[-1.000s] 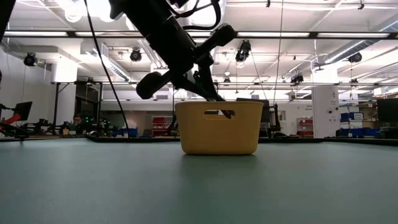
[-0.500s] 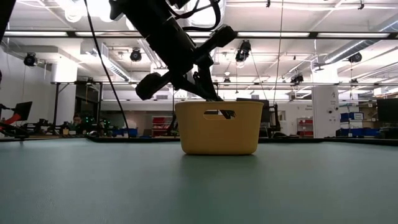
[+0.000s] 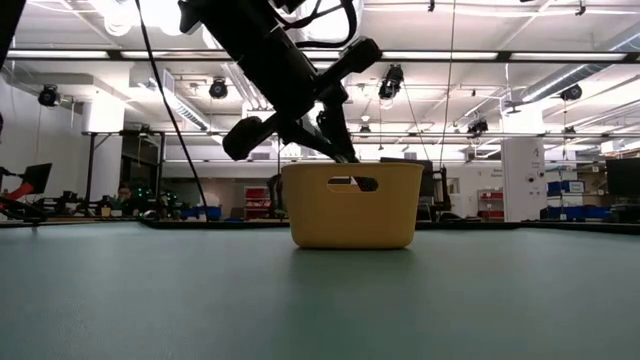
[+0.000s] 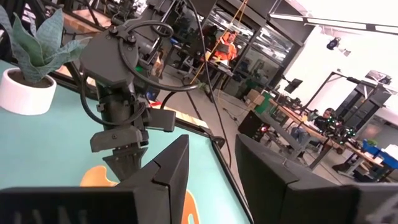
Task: Pick and place USB-C Cables
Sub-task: Put the green charger cable into the yellow bin, then return to Home Position
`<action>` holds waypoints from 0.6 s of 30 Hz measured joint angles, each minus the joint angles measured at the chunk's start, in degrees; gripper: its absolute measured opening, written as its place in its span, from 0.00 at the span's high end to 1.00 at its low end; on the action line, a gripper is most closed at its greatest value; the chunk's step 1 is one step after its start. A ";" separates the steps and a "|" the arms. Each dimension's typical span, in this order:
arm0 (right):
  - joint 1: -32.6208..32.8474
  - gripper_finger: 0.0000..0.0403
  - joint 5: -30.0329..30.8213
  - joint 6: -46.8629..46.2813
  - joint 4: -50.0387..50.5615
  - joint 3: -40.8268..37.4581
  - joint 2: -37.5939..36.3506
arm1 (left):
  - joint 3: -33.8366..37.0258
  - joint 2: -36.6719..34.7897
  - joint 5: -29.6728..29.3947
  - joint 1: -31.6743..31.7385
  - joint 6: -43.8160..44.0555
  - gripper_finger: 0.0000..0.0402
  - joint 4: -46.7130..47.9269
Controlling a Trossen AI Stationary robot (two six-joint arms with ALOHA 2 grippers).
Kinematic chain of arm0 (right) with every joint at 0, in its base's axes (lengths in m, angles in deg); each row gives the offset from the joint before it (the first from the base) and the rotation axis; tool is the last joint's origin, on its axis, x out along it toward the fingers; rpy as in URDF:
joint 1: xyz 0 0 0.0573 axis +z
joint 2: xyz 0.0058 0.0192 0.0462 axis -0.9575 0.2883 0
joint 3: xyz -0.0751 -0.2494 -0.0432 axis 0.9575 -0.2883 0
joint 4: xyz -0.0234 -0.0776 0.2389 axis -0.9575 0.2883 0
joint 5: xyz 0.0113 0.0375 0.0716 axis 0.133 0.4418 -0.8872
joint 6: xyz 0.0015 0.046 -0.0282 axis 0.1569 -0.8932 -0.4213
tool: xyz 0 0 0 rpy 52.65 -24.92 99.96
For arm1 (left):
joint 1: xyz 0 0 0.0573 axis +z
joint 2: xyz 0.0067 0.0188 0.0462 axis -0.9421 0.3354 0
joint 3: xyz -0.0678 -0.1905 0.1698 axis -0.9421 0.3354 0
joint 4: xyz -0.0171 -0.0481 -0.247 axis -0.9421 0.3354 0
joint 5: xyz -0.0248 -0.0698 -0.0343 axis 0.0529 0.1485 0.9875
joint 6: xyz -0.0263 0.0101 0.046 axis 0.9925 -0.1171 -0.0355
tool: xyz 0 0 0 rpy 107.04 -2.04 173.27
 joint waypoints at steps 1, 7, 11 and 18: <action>0.00 0.70 0.01 -0.04 -0.01 0.00 0.00 | 0.00 0.00 0.00 0.01 0.00 0.86 -0.05; 0.00 0.69 0.02 -0.13 -0.01 0.00 -0.02 | 0.00 -0.04 0.73 0.60 0.00 0.69 -0.17; 0.00 0.69 0.01 -0.13 0.01 0.00 -0.02 | 0.00 -0.06 1.51 0.79 0.00 0.61 -0.17; 0.00 0.69 0.02 -0.82 0.44 0.00 -0.02 | 0.00 -0.54 3.23 0.90 -5.22 0.54 0.09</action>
